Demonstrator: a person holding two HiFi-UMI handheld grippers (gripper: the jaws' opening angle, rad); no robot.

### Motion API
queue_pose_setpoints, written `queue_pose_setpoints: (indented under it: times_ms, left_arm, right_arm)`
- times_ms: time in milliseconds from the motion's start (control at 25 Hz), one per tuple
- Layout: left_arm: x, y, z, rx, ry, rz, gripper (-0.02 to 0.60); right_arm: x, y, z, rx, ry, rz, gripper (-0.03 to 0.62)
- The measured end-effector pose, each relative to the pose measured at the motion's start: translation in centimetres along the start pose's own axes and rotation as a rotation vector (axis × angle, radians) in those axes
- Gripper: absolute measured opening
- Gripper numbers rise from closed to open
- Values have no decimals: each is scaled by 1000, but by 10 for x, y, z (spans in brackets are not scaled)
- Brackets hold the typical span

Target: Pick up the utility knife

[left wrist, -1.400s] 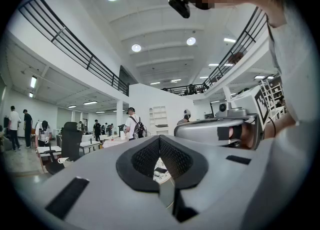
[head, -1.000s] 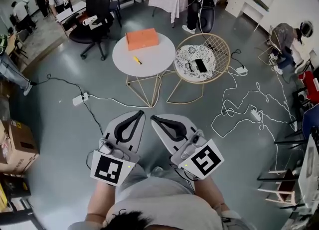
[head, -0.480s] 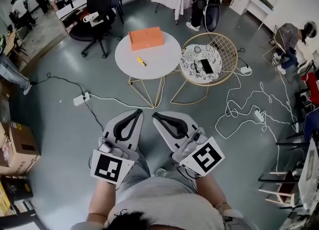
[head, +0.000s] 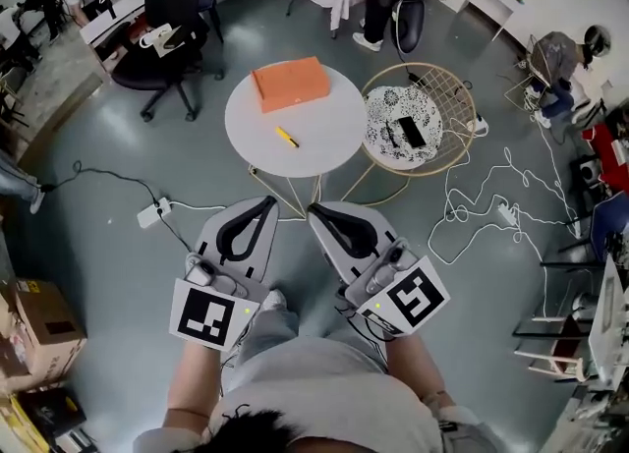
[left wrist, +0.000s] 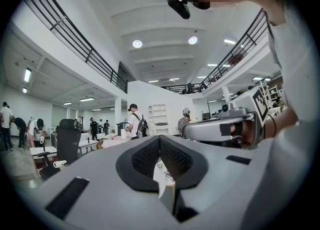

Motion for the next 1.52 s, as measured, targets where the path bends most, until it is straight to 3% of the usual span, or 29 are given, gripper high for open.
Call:
queue_pose_setpoints:
  times_ms: [280, 520, 920, 1520]
  left_arm:
    - [-9, -9, -66, -50, 0, -13, 11]
    - [-19, -22, -92, -58, 33, -8, 11]
    - [-24, -79, -129, -6, 31, -22, 11]
    - [-4, -190, -176, 135, 26, 47, 11]
  right_arm:
    - [-12, -56, 9, -59, 11, -35, 9]
    - [-25, -77, 25, -81, 15, -93, 9]
    - [-43, -123, 91, 2, 14, -104, 9]
    - [-67, -172, 207, 137, 11, -100, 9]
Point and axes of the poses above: the fingertips, and each gripper's own axes: y backward along the fingers, z to its right, x out of its top, the point moved 4 cm from there along y, backward along the fingers, and after that the axes turned 5 degrees about y, right-handed, at the moved point
